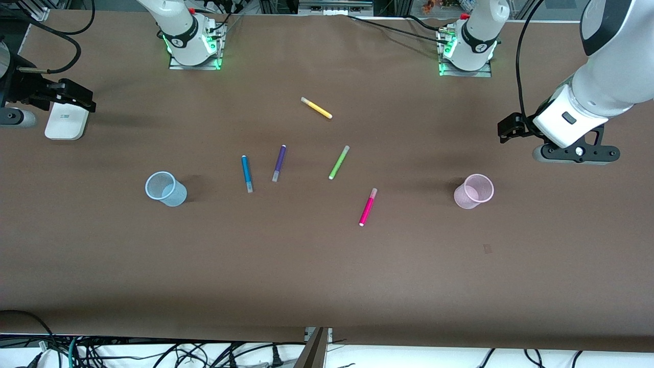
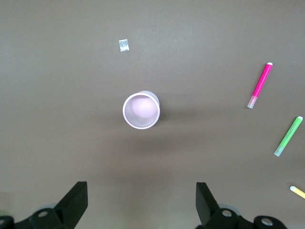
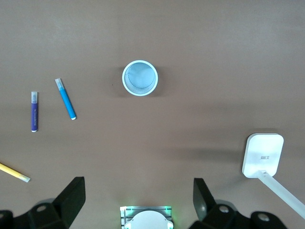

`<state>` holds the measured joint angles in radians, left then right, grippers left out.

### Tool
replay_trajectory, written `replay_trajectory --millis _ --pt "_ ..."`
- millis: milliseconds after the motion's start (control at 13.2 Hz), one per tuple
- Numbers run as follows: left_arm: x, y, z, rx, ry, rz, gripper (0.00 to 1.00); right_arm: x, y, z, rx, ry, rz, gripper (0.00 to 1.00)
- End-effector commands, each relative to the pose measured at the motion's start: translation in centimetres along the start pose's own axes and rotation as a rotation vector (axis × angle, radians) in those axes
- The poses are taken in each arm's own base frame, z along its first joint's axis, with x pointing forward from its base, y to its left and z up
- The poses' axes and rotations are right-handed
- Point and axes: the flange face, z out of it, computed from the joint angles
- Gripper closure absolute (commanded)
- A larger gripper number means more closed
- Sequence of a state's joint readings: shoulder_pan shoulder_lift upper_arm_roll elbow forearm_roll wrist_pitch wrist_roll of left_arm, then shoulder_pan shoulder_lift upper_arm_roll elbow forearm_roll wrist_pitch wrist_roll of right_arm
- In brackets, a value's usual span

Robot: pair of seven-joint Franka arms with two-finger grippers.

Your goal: Place pink and blue markers in matching cups

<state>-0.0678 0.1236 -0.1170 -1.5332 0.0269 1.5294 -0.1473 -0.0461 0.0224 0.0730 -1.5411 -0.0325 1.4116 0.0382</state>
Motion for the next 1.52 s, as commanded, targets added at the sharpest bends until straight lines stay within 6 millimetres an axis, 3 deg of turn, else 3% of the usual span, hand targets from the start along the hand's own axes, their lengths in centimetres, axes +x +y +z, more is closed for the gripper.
replay_trajectory --millis 0,910,986,1138,1290,1441 --pt "0.2 -0.4 -0.7 0.0 -0.001 0.019 0.0 0.2 0.2 -0.4 0.022 0.002 0.002 0.0" --pt "-0.2 -0.1 0.1 0.006 -0.041 0.025 0.0 0.7 0.3 -0.2 0.018 0.009 -0.006 0.0" --pt "-0.2 0.7 0.3 0.006 -0.045 0.037 0.0 0.8 0.3 0.0 0.02 0.004 -0.008 0.0" --pt "0.7 3.4 2.3 -0.078 -0.089 0.055 0.0 0.8 0.3 -0.2 0.022 0.01 -0.005 0.0" --pt "2.1 4.6 4.0 -0.148 -0.103 0.058 0.0 1.0 -0.2 -0.1 0.024 0.01 -0.004 0.0" --pt "3.4 6.1 6.3 -0.149 -0.116 0.074 0.0 2.8 -1.6 2.6 0.018 -0.041 -0.031 0.0"
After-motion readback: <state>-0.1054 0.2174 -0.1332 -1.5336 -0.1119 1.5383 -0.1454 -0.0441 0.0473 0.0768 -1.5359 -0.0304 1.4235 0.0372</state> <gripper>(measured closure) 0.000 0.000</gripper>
